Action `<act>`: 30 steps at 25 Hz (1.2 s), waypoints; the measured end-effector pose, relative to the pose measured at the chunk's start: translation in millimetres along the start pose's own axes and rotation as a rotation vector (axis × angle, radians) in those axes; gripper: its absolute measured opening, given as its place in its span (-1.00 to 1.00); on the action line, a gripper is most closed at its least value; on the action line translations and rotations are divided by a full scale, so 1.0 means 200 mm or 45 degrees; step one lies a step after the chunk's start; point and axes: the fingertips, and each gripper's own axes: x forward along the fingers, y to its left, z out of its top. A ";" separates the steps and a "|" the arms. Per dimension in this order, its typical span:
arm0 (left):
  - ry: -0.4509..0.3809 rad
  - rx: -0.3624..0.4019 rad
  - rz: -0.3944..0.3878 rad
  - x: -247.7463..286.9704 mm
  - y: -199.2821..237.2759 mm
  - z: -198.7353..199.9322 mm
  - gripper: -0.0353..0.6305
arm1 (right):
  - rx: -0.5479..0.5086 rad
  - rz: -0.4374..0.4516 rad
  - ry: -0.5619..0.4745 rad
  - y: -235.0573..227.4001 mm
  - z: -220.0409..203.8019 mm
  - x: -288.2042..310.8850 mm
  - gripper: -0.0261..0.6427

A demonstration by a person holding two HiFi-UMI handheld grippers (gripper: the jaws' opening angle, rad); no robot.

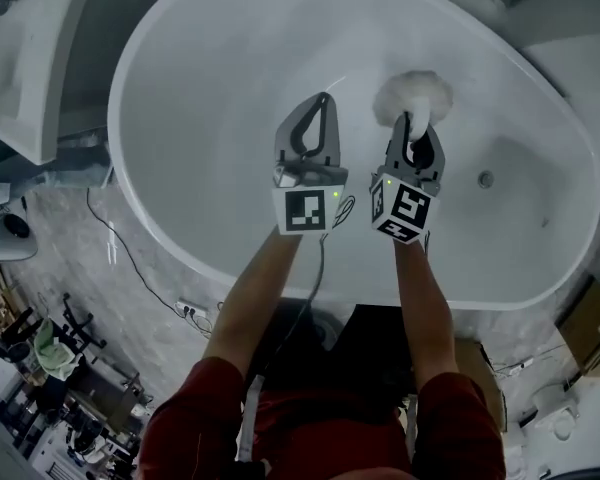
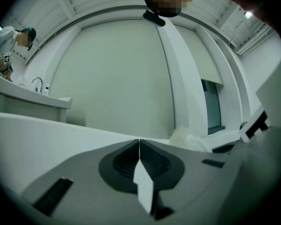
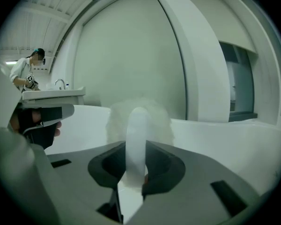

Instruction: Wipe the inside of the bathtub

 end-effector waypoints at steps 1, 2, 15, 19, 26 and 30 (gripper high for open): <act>-0.002 -0.004 0.011 -0.01 0.03 0.00 -0.84 | -0.008 0.009 0.001 0.04 0.00 0.01 -0.65; -0.006 -0.006 0.021 -0.02 0.06 0.00 -0.84 | -0.017 0.018 0.002 0.07 -0.01 0.02 -0.65; 0.067 -0.037 0.043 0.11 0.31 -0.35 -0.85 | -0.119 0.078 0.086 0.32 -0.35 0.53 -0.65; 0.075 -0.073 0.047 0.21 0.39 -0.47 -0.84 | -0.159 0.109 0.094 0.42 -0.44 0.77 -0.65; 0.147 -0.072 0.048 0.37 0.49 -0.66 -0.84 | -0.214 0.155 0.123 0.53 -0.57 1.16 -0.65; 0.128 -0.084 0.070 0.40 0.54 -0.68 -0.84 | -0.235 0.146 0.141 0.55 -0.64 1.31 -0.65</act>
